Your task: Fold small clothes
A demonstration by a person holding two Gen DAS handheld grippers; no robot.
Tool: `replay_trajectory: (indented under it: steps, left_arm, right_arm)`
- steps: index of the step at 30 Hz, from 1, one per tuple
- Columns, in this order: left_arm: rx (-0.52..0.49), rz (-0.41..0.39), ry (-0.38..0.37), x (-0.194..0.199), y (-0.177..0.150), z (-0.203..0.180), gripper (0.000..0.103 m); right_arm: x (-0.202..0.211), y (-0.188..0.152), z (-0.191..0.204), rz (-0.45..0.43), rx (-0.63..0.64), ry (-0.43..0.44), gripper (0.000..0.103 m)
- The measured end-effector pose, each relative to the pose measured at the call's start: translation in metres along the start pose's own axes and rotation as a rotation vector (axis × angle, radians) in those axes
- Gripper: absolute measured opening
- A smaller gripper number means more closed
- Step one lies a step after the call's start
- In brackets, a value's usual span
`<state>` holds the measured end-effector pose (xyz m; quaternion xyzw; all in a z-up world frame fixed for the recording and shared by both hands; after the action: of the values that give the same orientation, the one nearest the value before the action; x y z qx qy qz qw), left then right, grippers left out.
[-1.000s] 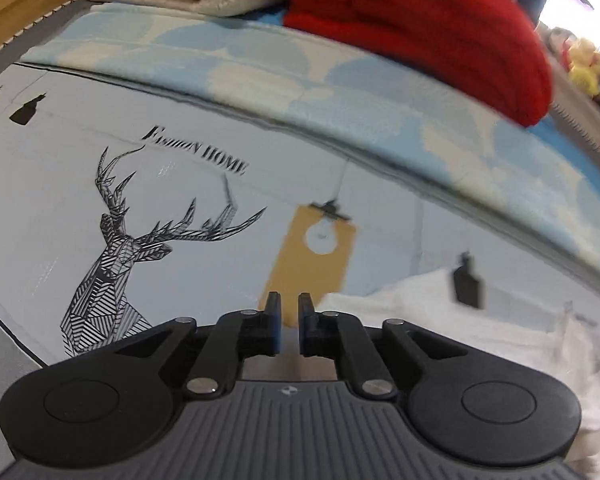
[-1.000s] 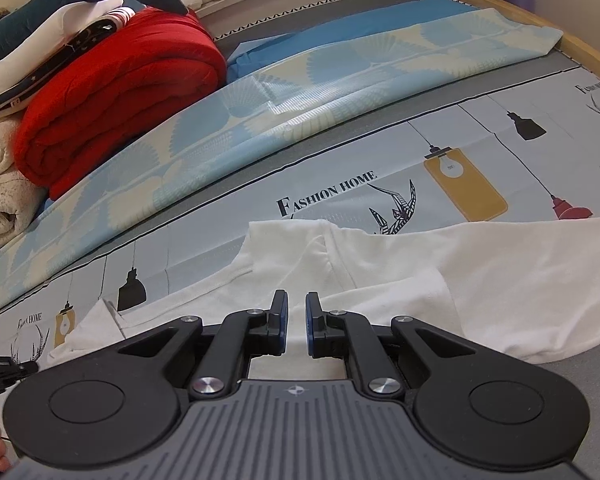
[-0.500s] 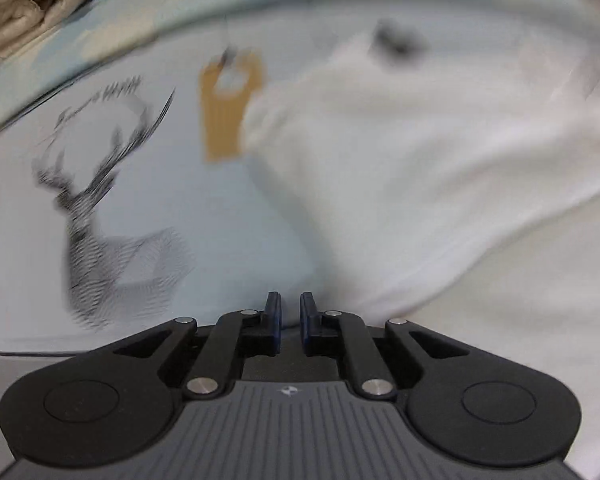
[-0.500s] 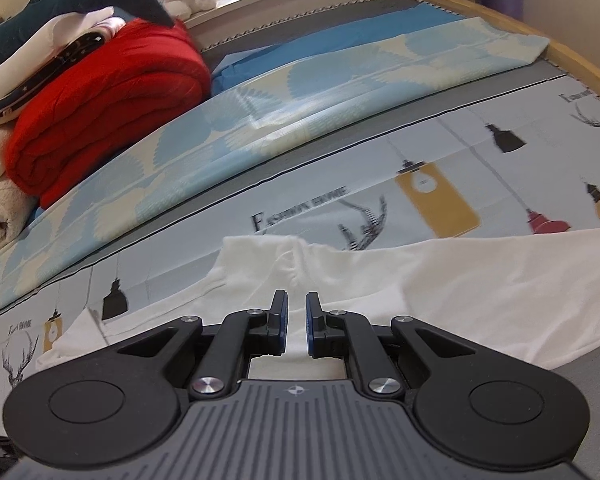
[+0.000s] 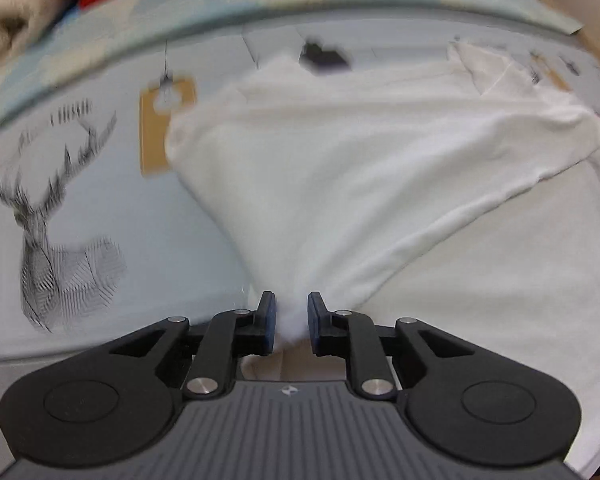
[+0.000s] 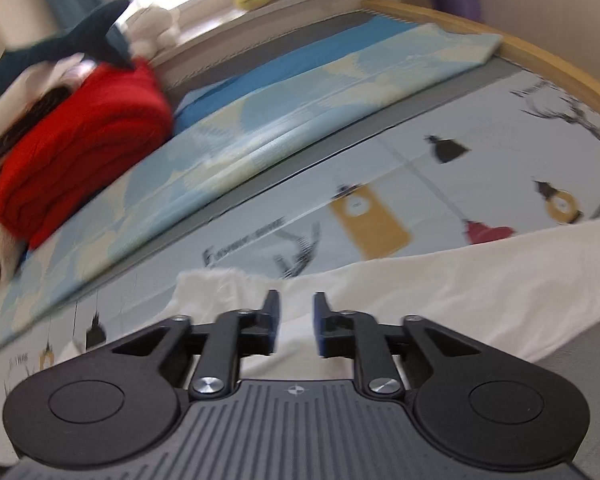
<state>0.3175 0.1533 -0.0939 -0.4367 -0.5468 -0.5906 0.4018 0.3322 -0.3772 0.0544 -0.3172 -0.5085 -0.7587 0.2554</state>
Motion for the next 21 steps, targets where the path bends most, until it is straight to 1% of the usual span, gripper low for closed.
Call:
replay_trajectory:
  steps: [1, 2, 3, 4, 6, 7, 11, 12, 13, 14, 15, 16, 18, 19, 21]
  left_arm:
    - [0.016, 0.019, 0.027, -0.009, -0.005, 0.002, 0.039]
    - [0.049, 0.019, 0.051, -0.007, -0.002, 0.003, 0.041]
    - [0.087, 0.031, 0.065, -0.002, 0.002, 0.004, 0.038]
    - [0.103, 0.025, 0.084, 0.007, 0.005, 0.002, 0.033]
    - [0.079, -0.042, 0.127, 0.035, 0.009, -0.009, 0.033]
    - [0.080, -0.075, 0.125, 0.050, 0.011, -0.012, 0.033]
    - [0.171, -0.248, 0.028, 0.127, 0.014, -0.029, 0.034]
    - [0.179, -0.286, 0.004, 0.140, 0.012, -0.036, 0.037]
    - [0.184, -0.323, -0.017, 0.151, 0.006, -0.045, 0.043]
    - [0.189, -0.351, -0.030, 0.155, -0.001, -0.054, 0.046]
    - [0.190, -0.355, -0.033, 0.152, -0.007, -0.063, 0.047]
    - [0.179, -0.332, -0.020, 0.143, -0.012, -0.073, 0.047]
    - [0.133, -0.251, 0.057, 0.117, -0.013, -0.092, 0.045]
    - [0.114, -0.257, 0.066, 0.111, -0.010, -0.099, 0.045]
    - [0.080, -0.306, 0.048, 0.112, -0.004, -0.113, 0.045]
  right_arm:
    - [0.003, 0.002, -0.008, -0.009, -0.011, -0.003, 0.030]
    - [0.007, 0.003, -0.017, -0.019, -0.023, -0.006, 0.031]
    - [0.010, 0.004, -0.027, -0.026, -0.039, -0.008, 0.034]
    - [0.013, 0.005, -0.037, -0.030, -0.060, -0.012, 0.038]
    - [0.019, 0.007, -0.058, -0.039, -0.103, -0.022, 0.039]
    - [0.022, 0.008, -0.072, -0.046, -0.130, -0.026, 0.039]
    - [0.034, 0.006, -0.122, -0.079, -0.217, -0.051, 0.039]
    - [0.037, 0.004, -0.138, -0.094, -0.244, -0.078, 0.032]
    - [0.040, 0.001, -0.154, -0.108, -0.273, -0.106, 0.008]
    - [0.043, -0.003, -0.171, -0.123, -0.308, -0.134, 0.000]
    - [0.045, -0.007, -0.186, -0.140, -0.342, -0.158, 0.000]
    - [0.047, -0.012, -0.203, -0.156, -0.380, -0.182, 0.000]
    - [0.048, -0.020, -0.233, -0.176, -0.435, -0.216, 0.000]
    - [0.047, -0.024, -0.250, -0.187, -0.462, -0.224, 0.002]
    - [0.041, -0.032, -0.278, -0.193, -0.493, -0.248, 0.004]
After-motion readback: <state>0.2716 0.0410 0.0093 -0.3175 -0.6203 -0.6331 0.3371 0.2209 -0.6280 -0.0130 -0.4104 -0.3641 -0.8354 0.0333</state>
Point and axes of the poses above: each gripper's, at about its wrist camera, not at the fingertips, and x roughly against the way its jaws point, z to its left, y to its top, the point moved 2 cm from there along -x, roughly the way its jaws point, and after that the axes turned 6 degrees about x, right-handed, at the moved point
